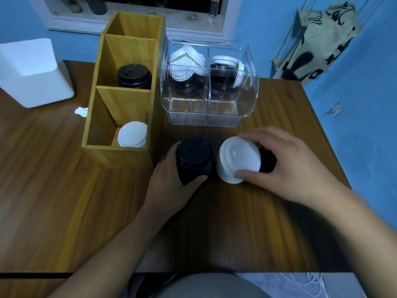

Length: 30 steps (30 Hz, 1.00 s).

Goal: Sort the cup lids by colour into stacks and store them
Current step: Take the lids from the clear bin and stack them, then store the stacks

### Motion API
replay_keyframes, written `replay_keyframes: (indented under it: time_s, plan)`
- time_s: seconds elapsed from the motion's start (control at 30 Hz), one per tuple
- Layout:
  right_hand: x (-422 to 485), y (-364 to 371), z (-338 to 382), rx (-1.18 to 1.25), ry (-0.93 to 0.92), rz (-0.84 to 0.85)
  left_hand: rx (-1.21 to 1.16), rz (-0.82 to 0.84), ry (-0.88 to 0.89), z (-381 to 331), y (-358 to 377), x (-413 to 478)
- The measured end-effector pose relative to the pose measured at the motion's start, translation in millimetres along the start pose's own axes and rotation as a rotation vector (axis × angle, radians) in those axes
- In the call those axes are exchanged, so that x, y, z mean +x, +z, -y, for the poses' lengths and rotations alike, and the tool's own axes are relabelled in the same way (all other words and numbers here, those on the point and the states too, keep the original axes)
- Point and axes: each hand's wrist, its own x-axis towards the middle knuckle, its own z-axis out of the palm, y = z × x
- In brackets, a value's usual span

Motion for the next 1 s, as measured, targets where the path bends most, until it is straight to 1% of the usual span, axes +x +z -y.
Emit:
replay_keyframes:
  time_s: [0.07,0.17,0.23,0.4,0.57,0.67,0.8,0.9,0.97,1.0]
  plan:
    - [20.2,-1.6,-2.7,-0.083,0.016,0.035,-0.003,0.007,-0.004,-0.2,0.2,-0.3]
    - [37.3,1.9,-7.5,-0.206,0.063,0.162,0.003,0.009,-0.007,0.7,0.4,-0.2]
    - [41.9,3.0,-9.4,-0.236,0.082,0.217,0.002,0.007,-0.007,1.1,0.8,-0.3]
    - [48.3,1.5,-8.4,-0.254,0.094,0.275,0.009,0.005,-0.019,1.5,1.6,0.1]
    - [57.5,2.3,-4.4,-0.364,0.079,0.354,0.015,0.004,-0.016,1.8,1.8,1.2]
    - [55.5,2.3,-6.0,-0.400,0.040,0.341,0.009,0.006,-0.016,0.1,1.0,1.1]
    - [51.0,1.4,-8.9,-0.381,0.016,0.330,0.012,0.010,-0.008,-0.8,0.8,0.8]
    - [55.1,-7.7,-6.9,-0.292,0.023,0.352,0.015,0.014,-0.020,-2.1,0.2,-0.1]
    - [67.3,-17.4,-7.9,-0.214,0.022,0.304,0.011,0.017,-0.025,-2.2,-0.1,0.0]
    - [76.6,-21.6,-10.3,-0.181,0.005,0.251,0.007,0.020,-0.027,-2.2,-0.3,-0.1]
